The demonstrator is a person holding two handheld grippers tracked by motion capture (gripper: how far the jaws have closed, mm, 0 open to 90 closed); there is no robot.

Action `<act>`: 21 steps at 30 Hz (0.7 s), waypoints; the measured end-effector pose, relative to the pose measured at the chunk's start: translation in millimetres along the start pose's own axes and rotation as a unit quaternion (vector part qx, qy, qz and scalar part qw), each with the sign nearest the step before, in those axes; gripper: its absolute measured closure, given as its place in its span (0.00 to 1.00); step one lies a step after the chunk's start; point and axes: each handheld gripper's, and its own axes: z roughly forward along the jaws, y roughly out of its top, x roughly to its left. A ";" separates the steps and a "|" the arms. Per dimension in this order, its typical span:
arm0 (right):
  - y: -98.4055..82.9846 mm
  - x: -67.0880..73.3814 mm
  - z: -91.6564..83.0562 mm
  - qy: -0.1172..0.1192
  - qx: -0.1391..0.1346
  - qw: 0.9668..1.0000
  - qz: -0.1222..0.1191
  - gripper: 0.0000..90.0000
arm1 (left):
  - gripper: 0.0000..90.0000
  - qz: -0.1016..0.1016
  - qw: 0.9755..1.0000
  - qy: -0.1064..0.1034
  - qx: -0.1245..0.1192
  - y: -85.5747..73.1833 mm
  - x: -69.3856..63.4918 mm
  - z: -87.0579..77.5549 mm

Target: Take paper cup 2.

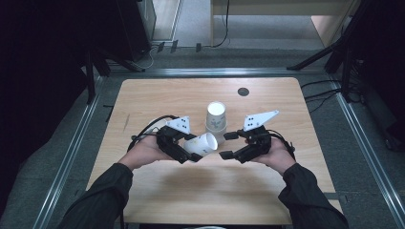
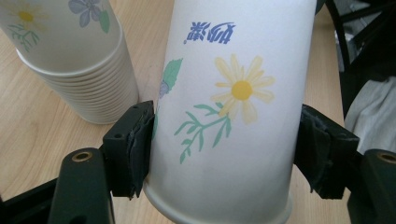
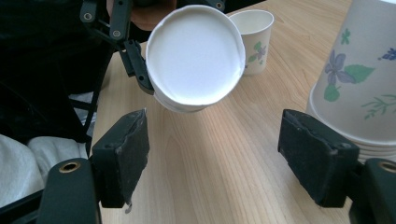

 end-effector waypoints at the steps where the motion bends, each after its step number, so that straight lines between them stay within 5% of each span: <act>1: 0.4 0.4 0.6 -0.001 0.000 1.000 -0.002 0.28 | 0.31 0.001 1.000 -0.001 0.006 1.7 0.2 -0.5; 21: 11.1 4.7 22.2 0.006 -0.003 1.000 -0.022 0.26 | 0.31 0.029 0.996 0.005 0.090 14.9 2.7 1.6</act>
